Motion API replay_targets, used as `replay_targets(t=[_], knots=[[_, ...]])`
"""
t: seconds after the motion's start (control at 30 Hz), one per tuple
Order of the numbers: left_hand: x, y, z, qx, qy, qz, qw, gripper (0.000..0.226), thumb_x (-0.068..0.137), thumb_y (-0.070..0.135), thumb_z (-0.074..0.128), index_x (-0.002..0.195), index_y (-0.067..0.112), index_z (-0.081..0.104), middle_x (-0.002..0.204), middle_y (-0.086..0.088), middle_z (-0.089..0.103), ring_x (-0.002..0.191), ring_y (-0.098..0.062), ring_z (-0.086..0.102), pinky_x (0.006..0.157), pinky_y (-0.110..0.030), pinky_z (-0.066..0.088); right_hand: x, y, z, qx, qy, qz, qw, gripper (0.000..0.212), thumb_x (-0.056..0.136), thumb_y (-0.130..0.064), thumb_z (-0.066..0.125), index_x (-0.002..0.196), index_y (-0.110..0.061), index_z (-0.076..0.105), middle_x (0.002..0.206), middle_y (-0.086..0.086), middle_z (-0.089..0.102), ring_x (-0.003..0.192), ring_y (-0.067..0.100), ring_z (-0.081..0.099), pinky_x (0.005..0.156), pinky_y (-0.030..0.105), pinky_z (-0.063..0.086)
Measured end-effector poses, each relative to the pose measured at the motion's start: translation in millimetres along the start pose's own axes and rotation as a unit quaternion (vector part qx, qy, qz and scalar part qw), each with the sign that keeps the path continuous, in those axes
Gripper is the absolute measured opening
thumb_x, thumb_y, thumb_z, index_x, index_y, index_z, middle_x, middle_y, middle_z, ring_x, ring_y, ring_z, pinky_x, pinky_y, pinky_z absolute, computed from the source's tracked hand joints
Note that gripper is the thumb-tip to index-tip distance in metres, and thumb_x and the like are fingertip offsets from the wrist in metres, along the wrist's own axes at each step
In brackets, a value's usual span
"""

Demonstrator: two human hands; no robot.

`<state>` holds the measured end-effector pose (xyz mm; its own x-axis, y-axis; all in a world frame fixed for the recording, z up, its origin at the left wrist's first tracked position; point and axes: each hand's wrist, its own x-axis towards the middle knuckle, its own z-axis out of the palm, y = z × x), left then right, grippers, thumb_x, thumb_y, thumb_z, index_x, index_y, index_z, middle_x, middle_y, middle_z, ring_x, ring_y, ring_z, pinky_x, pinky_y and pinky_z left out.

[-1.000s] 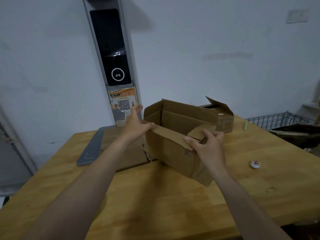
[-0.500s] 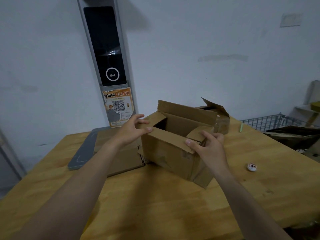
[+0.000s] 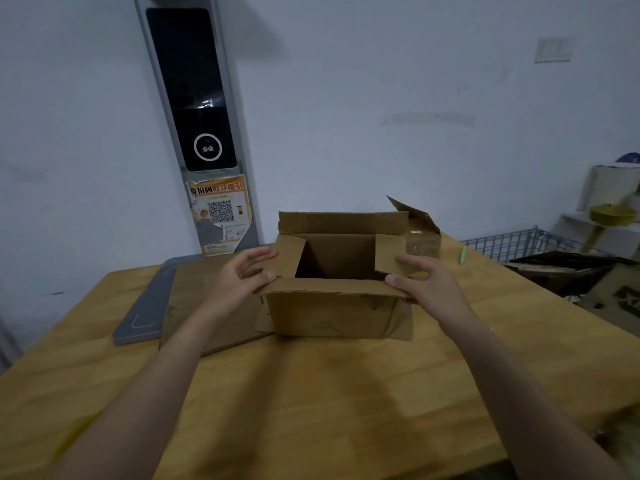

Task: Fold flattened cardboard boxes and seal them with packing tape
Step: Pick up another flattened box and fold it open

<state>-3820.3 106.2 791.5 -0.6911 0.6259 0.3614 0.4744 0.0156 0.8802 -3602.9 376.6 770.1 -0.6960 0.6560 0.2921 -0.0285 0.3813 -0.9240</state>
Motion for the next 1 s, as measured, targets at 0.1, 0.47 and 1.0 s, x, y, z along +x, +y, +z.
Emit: replay_targets(t=[0.1,0.47,1.0], knots=[[-0.5,-2.2,-0.2,-0.009,-0.002,-0.012,1.000,0.048,0.094,0.016,0.071,0.137,0.030,0.058,0.135,0.022,0.063,0.121,0.001,0.061,0.089,-0.028,0.058,1.6,4.1,-1.7,0.000,-0.017,-0.002,1.000,0.056,0.083,-0.034,0.081,0.136,-0.032,0.062,0.135,-0.009,0.046,0.107,0.010,0.061,0.081,0.030,0.061],[-55.7,-17.7,11.6,-0.049,0.051,-0.026,0.997,0.031,0.103,0.025,0.058,0.134,0.030,0.060,0.133,0.020,0.065,0.123,-0.004,0.060,0.088,-0.035,0.053,-20.6,31.1,-13.9,-0.042,-0.083,-0.061,0.994,0.059,0.078,-0.040,0.083,0.134,-0.037,0.063,0.142,-0.013,0.046,0.116,0.010,0.063,0.090,0.031,0.059],[-129.4,-33.3,22.1,-0.131,-0.010,-0.065,0.989,0.040,0.101,0.036,0.050,0.138,0.021,0.057,0.139,0.002,0.065,0.135,-0.016,0.055,0.112,-0.046,0.042,-80.4,66.1,-27.1,-0.041,-0.084,-0.055,0.994,0.042,0.099,-0.027,0.063,0.141,-0.029,0.060,0.153,-0.012,0.042,0.118,0.005,0.061,0.096,0.040,0.058]])
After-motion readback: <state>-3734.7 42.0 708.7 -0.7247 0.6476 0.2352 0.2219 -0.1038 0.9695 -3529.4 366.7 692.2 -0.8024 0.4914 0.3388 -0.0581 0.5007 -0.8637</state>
